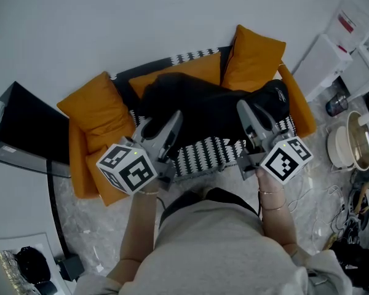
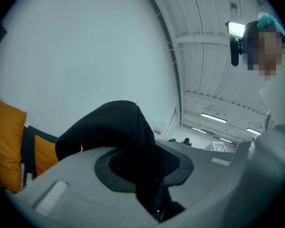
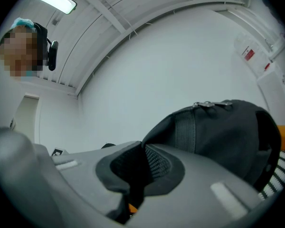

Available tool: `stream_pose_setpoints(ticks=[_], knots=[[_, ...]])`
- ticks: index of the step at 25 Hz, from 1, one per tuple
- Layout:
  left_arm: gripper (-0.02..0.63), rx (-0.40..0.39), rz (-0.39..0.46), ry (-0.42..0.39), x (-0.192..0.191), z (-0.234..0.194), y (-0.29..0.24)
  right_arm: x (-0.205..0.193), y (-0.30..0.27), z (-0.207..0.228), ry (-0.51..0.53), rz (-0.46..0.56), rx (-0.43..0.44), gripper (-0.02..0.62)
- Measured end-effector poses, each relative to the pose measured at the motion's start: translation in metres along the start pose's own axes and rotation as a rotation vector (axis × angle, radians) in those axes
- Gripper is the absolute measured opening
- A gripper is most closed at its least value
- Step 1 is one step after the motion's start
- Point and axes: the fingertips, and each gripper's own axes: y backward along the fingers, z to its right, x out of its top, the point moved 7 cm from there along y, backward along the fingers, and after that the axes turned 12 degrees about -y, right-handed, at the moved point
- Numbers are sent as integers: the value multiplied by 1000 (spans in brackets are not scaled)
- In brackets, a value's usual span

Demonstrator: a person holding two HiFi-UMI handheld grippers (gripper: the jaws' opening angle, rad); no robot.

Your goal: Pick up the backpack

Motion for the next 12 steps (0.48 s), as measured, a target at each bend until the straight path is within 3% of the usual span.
stream_pose_setpoints(ticks=[12], knots=[[100,-2,-10,12,-5,1,4,-6,4,0,-10,-14,-18,17]])
